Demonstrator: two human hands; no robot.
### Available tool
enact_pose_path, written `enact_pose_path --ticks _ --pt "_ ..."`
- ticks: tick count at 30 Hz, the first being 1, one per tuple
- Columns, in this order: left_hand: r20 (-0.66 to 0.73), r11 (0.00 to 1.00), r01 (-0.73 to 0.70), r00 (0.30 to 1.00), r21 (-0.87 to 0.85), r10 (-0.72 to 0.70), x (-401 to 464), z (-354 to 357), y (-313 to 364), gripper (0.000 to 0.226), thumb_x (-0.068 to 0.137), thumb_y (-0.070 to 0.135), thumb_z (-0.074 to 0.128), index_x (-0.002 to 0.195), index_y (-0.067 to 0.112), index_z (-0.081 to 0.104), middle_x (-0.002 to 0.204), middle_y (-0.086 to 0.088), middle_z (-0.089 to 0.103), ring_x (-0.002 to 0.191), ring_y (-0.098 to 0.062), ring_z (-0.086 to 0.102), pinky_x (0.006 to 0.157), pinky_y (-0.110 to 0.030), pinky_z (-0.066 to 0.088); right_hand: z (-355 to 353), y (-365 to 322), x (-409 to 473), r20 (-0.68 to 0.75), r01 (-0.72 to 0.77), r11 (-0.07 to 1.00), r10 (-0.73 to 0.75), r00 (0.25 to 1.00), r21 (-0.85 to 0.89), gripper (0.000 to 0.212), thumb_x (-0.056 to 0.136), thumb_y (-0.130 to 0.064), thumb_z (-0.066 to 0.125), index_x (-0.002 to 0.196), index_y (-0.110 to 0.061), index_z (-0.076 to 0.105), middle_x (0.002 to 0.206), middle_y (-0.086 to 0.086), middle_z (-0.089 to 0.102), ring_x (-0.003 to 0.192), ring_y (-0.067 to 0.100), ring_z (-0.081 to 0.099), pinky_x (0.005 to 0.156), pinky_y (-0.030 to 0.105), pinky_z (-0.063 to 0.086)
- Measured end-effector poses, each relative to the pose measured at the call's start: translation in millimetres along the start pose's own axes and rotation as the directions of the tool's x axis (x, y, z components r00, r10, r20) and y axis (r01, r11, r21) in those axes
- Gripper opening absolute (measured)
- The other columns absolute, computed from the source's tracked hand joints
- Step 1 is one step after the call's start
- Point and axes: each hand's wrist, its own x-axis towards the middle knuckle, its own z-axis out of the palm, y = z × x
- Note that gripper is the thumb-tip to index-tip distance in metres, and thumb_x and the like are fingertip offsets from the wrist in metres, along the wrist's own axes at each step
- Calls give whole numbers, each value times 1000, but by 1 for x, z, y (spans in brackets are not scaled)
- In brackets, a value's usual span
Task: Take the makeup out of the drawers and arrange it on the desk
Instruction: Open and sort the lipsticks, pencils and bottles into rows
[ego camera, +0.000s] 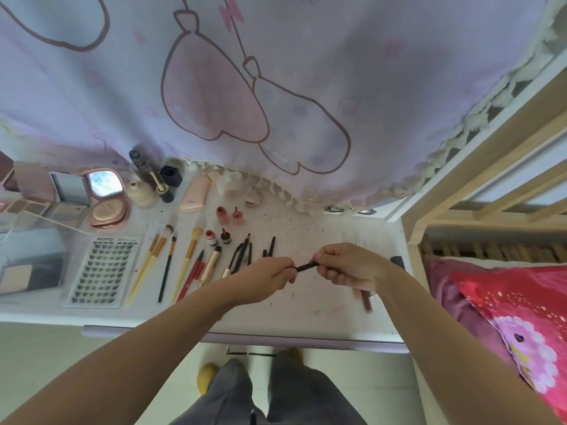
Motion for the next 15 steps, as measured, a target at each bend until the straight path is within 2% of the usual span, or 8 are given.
enact_pose_path --ticks 3,5,7,9,11,13,15 --pt "4 992 116 993 -41 -116 -11 -7 -23 24 101 27 36 81 25 51 71 8 48 61 -5 43 58 -20 36 -43 3 -7 -166 8 990 16 986 140 20 99 -13 43 81 -7 47 48 -2 43 33 3 32 29 12 25" --pt "-44 955 224 971 -194 -237 -24 -9 -41 24 101 24 37 84 21 54 69 5 47 59 -7 42 58 -20 36 -71 1 -15 -240 50 983 -7 971 177 19 99 -13 42 83 -5 46 53 1 42 37 6 33 31 13 29" --pt "-81 889 254 949 -380 -306 -22 -4 -41 23 101 20 36 93 15 56 67 3 47 56 -8 40 56 -19 36 -70 1 -15 -243 96 989 -66 968 113 17 99 -11 44 91 -3 57 62 4 53 45 8 43 40 15 38" --pt "-92 868 228 951 -440 -296 -4 7 -23 24 102 16 31 102 10 54 67 2 49 55 -8 41 55 -18 36 -49 3 -4 -202 106 994 -108 973 -19 19 99 -9 45 103 -9 63 74 3 66 59 9 56 51 18 43" --pt "-86 889 237 953 -393 -292 16 19 -7 21 101 15 29 104 10 49 72 1 56 61 -11 46 57 -20 38 -31 4 10 -176 61 985 -89 980 -160 22 99 -9 42 110 -12 62 87 2 70 71 10 60 55 19 45" --pt "-117 925 275 942 -262 -313 32 30 -2 16 101 18 30 107 13 44 83 0 65 67 -16 51 59 -26 43 -23 8 21 -232 7 959 -76 970 -285 22 100 -11 37 109 -12 57 92 1 69 75 11 59 56 20 46" --pt "-210 937 337 913 -92 -349 44 39 2 16 100 22 33 107 11 42 91 -5 67 71 -19 57 63 -32 48 -18 15 30 -333 -35 887 -136 933 -461 21 100 -17 33 107 -12 52 91 -1 69 78 14 58 59 22 44"
